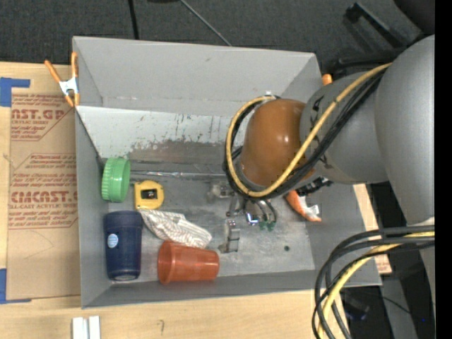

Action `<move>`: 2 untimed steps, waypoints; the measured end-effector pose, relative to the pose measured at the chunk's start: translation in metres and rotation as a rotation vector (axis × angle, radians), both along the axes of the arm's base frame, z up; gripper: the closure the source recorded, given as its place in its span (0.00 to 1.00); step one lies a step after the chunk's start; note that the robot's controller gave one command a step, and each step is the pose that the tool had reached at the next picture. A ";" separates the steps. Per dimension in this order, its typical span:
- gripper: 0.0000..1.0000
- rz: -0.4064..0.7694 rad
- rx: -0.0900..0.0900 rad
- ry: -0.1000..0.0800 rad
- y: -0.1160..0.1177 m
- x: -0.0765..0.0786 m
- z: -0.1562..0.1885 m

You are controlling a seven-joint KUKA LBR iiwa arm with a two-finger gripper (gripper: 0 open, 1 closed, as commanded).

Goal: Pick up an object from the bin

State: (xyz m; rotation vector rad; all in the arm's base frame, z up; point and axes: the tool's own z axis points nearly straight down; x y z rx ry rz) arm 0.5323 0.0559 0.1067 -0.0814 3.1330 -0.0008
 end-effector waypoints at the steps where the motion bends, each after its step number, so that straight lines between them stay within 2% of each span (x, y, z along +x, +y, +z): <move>1: 0.00 -0.032 0.003 0.006 0.017 0.015 -0.029; 2: 1.00 0.123 0.001 0.007 0.039 -0.009 -0.037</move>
Offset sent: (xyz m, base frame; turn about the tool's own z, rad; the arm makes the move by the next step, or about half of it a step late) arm -0.0087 0.0386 -0.0367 -0.1225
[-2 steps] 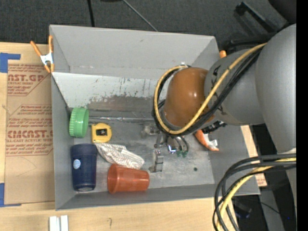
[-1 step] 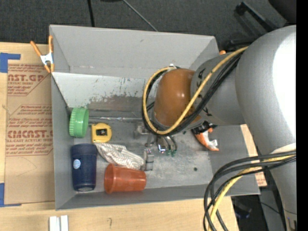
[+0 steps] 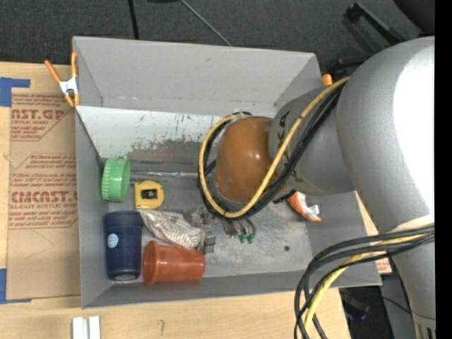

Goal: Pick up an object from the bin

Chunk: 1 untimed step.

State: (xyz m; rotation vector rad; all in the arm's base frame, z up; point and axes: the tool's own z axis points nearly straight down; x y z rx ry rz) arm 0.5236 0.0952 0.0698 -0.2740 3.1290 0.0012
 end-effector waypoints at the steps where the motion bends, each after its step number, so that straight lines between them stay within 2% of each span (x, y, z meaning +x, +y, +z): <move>1: 1.00 0.000 0.000 0.000 0.000 0.000 0.000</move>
Offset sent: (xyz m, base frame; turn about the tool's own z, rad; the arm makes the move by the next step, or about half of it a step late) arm 0.0021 0.0089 0.0562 -0.0245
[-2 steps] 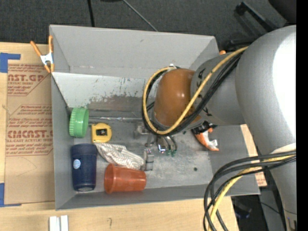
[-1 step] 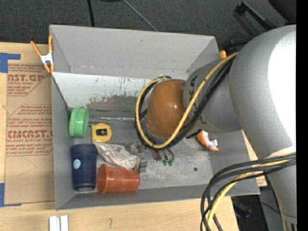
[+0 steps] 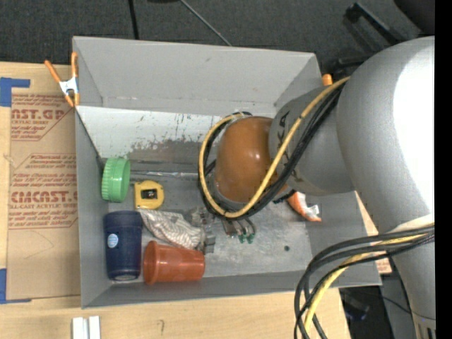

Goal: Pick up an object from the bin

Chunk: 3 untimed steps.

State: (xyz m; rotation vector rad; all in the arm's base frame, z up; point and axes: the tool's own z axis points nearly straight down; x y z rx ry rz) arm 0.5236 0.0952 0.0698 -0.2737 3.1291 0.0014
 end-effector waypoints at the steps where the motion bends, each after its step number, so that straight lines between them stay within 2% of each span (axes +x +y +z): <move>1: 1.00 0.024 0.000 0.000 0.009 0.002 0.056; 2: 1.00 0.024 0.000 0.000 0.009 0.002 0.056; 3: 1.00 0.048 -0.001 -0.003 0.007 0.001 0.197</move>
Offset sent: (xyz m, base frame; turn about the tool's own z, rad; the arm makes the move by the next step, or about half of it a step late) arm 0.0000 0.0000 0.0000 0.0000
